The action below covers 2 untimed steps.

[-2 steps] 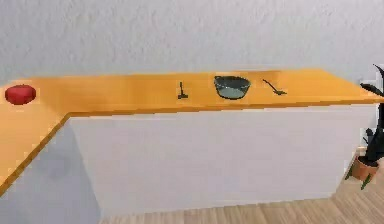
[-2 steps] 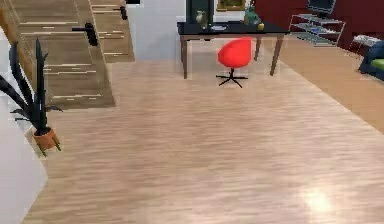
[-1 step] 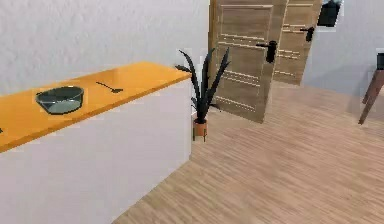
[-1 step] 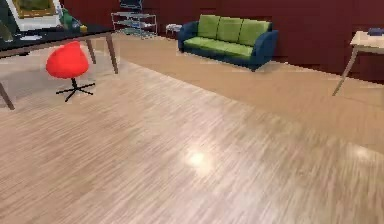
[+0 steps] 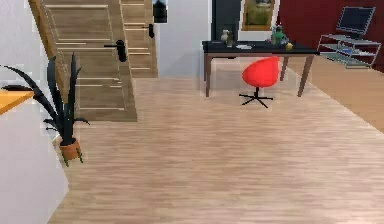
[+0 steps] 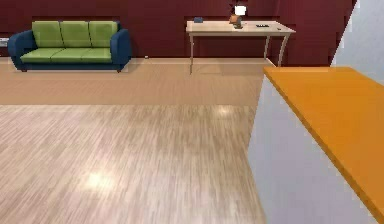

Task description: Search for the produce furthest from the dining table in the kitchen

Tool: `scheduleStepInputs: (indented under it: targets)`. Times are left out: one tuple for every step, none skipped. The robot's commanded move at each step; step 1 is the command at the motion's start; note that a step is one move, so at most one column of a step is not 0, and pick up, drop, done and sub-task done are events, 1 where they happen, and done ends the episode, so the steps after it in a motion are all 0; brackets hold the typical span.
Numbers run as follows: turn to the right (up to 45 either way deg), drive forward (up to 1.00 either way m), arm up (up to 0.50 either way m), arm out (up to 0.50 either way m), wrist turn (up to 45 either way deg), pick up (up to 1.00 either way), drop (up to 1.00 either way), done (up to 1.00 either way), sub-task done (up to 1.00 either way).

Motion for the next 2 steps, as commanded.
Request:
scheduleStepInputs:
  targets:
    - [0.0,0.05,0.00,0.00,0.0,0.00,0.00,0.00,0.00]
    - [-45.0,0.00,0.00,0.00,0.0,0.00,0.00,0.00,0.00]
